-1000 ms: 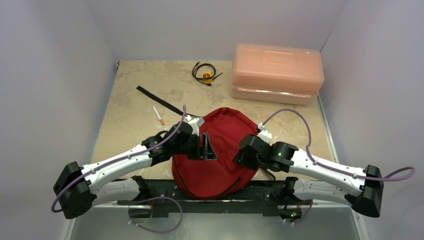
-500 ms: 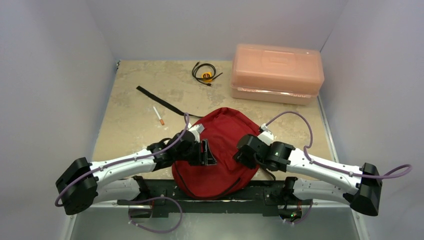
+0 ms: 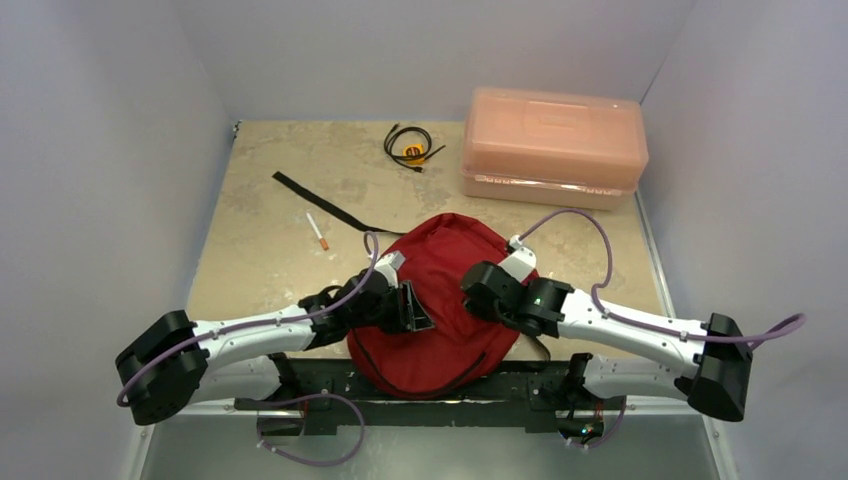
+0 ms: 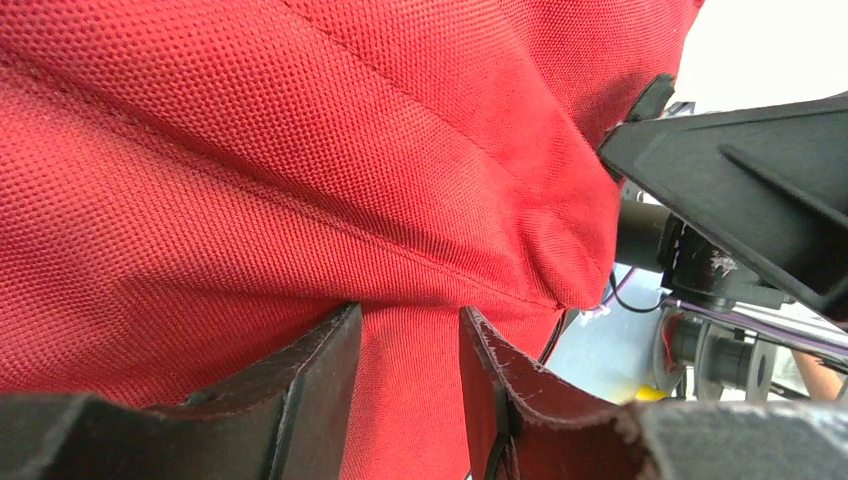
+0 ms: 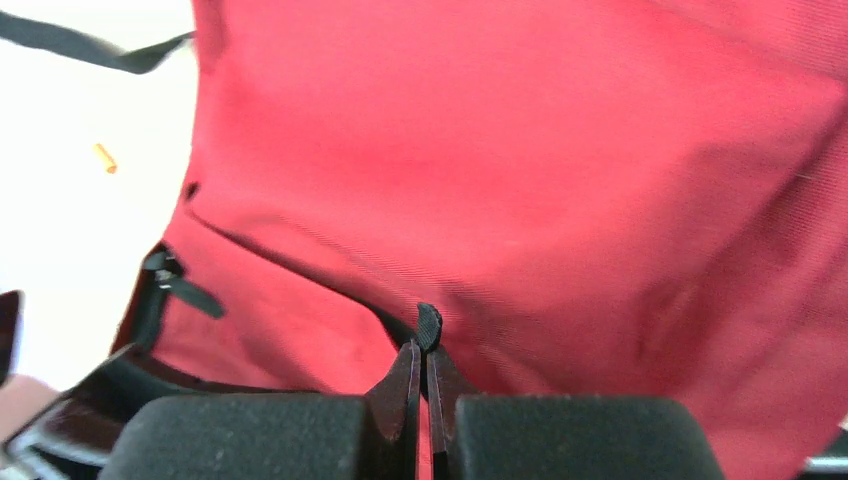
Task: Pack the student bag
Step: Unzip the student bag at the center of the board.
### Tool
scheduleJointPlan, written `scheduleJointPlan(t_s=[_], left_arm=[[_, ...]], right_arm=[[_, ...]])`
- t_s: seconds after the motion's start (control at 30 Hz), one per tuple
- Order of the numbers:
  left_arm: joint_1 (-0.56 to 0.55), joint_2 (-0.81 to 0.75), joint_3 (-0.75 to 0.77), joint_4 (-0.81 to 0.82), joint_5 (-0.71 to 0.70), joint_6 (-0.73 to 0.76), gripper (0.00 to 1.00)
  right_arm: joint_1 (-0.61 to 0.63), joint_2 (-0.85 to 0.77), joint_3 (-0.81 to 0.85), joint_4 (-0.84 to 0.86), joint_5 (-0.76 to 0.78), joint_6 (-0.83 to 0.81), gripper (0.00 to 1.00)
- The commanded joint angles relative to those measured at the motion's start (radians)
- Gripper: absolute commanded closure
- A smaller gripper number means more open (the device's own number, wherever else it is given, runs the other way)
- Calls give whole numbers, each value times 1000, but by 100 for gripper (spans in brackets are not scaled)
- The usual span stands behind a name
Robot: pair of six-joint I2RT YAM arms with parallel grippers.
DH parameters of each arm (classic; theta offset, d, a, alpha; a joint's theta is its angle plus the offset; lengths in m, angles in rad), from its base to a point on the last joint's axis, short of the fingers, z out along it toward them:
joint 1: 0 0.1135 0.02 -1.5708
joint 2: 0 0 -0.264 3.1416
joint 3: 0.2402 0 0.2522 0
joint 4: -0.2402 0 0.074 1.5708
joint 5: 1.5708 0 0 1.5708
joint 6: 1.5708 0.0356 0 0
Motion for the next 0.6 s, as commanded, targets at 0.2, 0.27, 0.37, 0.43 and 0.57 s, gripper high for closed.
scheduleJointPlan(t_s=[0.2, 0.27, 0.37, 0.43, 0.57], left_arm=[[-14, 174, -125, 223, -79, -35, 64], [-16, 207, -155, 287, -70, -58, 65], [-16, 219, -212, 382, -71, -95, 66], [-16, 201, -242, 399, -83, -107, 66], [-16, 129, -273, 364, -106, -102, 66]], right_arm=[[2, 309, 283, 482, 140, -417, 100], [-1, 404, 369, 509, 171, -493, 100], [-36, 506, 443, 586, 131, -581, 100], [-66, 542, 456, 671, 65, -628, 100], [-113, 658, 559, 696, -81, -686, 100]])
